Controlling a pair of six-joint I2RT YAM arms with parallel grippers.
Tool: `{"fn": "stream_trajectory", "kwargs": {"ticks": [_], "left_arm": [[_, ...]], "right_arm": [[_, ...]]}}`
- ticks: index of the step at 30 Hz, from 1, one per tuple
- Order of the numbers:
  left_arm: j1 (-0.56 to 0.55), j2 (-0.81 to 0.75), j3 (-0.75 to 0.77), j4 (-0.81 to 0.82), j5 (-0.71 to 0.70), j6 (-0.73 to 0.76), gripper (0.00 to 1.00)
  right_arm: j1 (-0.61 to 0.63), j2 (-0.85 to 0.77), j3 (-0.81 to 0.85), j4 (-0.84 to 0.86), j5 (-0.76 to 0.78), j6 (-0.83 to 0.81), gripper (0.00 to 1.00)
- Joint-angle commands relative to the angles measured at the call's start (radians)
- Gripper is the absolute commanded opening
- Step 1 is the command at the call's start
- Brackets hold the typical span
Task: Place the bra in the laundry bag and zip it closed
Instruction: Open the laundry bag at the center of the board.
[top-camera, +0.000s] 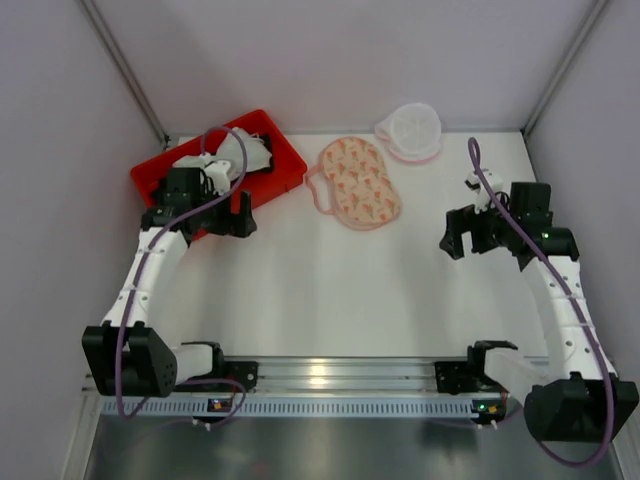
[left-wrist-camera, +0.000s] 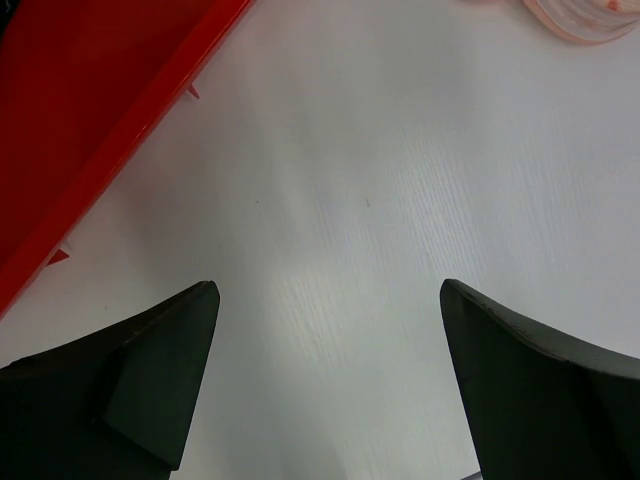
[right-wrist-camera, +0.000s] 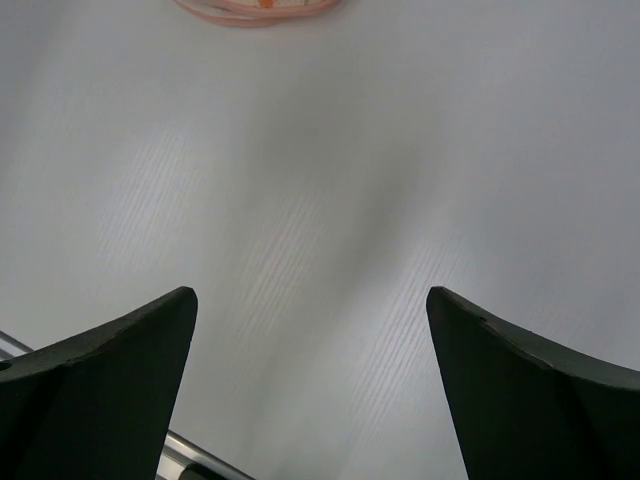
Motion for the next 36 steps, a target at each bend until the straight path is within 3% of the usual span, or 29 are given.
{"fn": "stream_trajectory", "kwargs": {"ticks": [1, 8, 12, 18, 19, 22, 23, 26, 36], "left_arm": [[0.000, 0.004, 0.065, 0.000, 0.015, -0.035, 0.98], [0.000, 0.040, 0.154, -0.003, 0.055, -0.089, 0.98], [0.000, 0.044, 0.191, -0.008, 0.058, -0.141, 0.98], [0.000, 0.034, 0.213, -0.017, 0.035, -0.144, 0.98], [0.000, 0.034, 0.213, -0.017, 0.030, -0.144, 0.98], [0.000, 0.035, 0.207, -0.017, 0.017, -0.143, 0.98], [0.000, 0.035, 0.203, -0.017, 0.015, -0.141, 0.98], [0.000, 0.044, 0.199, -0.017, 0.006, -0.141, 0.98], [0.000, 0.061, 0.193, -0.017, -0.030, -0.132, 0.98]], "right_arm": [[0.069, 0.032, 0.025, 0.084, 0.022, 0.005, 0.99], [0.264, 0.181, 0.116, 0.159, 0.155, 0.011, 0.99], [0.350, 0.351, 0.177, 0.242, 0.210, -0.005, 1.00], [0.480, 0.604, 0.445, 0.249, 0.213, 0.063, 0.98], [0.491, 0.633, 0.476, 0.247, 0.210, 0.075, 0.96], [0.525, 0.742, 0.587, 0.246, 0.195, 0.129, 0.76], [0.533, 0.794, 0.611, 0.247, 0.194, 0.141, 0.64], [0.566, 0.888, 0.694, 0.258, 0.206, 0.173, 0.47], [0.631, 1.078, 0.866, 0.281, 0.273, 0.192, 0.37]]}}
